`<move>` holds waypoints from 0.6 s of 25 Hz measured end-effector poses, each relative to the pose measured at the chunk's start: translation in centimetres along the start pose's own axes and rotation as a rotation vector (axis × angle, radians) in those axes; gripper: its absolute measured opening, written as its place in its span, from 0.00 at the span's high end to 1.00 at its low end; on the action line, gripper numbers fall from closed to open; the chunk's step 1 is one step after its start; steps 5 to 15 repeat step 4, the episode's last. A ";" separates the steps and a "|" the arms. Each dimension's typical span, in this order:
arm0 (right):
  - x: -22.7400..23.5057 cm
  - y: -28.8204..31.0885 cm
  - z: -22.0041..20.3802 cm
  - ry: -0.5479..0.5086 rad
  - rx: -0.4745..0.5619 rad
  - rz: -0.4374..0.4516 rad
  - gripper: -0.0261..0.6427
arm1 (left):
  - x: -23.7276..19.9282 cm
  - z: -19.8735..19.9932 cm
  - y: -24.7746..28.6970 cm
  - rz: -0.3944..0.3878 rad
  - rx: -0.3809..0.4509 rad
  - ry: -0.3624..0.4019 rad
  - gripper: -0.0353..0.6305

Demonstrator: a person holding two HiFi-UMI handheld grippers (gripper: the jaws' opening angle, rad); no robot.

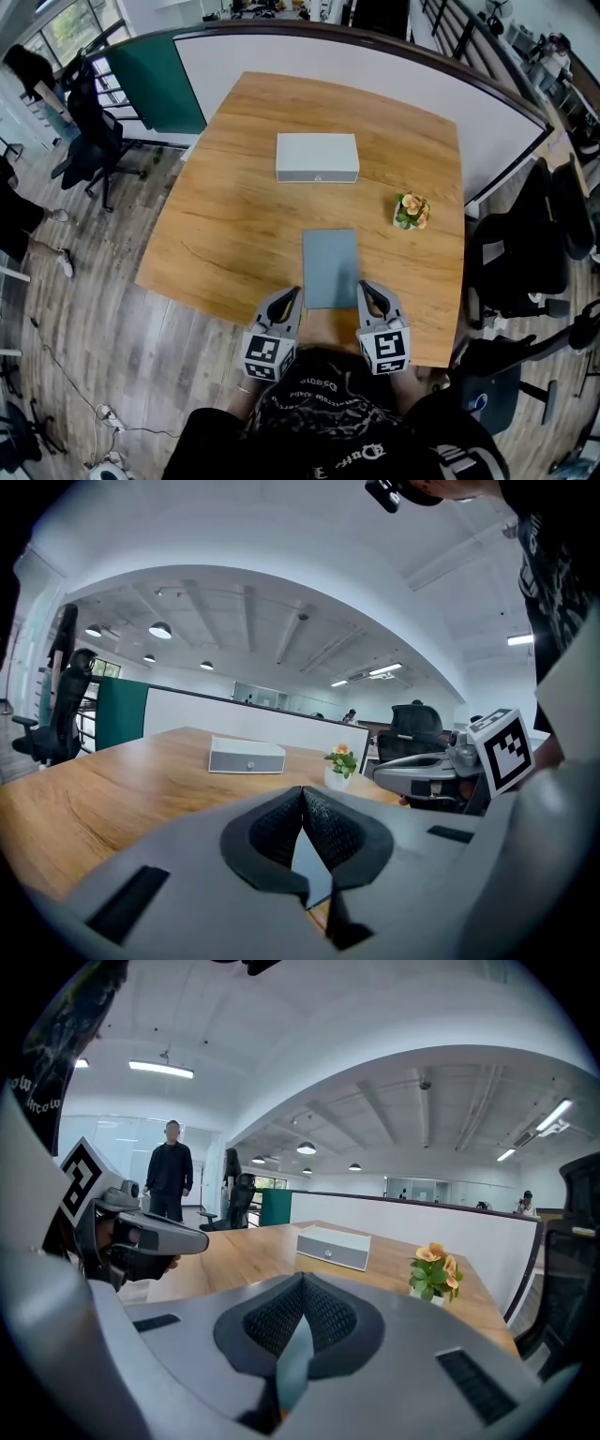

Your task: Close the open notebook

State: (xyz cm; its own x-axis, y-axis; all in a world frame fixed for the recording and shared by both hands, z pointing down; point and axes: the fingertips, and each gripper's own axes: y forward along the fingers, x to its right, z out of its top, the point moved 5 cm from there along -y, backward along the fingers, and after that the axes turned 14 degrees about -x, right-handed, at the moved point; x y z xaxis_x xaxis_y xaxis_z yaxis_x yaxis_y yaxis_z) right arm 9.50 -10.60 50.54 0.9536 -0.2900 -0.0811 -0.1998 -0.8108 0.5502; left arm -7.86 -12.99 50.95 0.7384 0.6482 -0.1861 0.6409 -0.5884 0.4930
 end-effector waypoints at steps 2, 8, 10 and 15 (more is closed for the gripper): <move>0.0 0.1 -0.1 -0.006 0.000 -0.005 0.95 | 0.0 0.0 0.1 0.000 -0.001 0.004 0.92; 0.1 0.1 -0.2 -0.008 0.002 -0.011 0.95 | -0.1 0.0 0.2 0.002 -0.004 0.008 0.92; 0.1 0.1 -0.2 -0.008 0.002 -0.011 0.95 | -0.1 0.0 0.2 0.002 -0.004 0.008 0.92; 0.1 0.1 -0.2 -0.008 0.002 -0.011 0.95 | -0.1 0.0 0.2 0.002 -0.004 0.008 0.92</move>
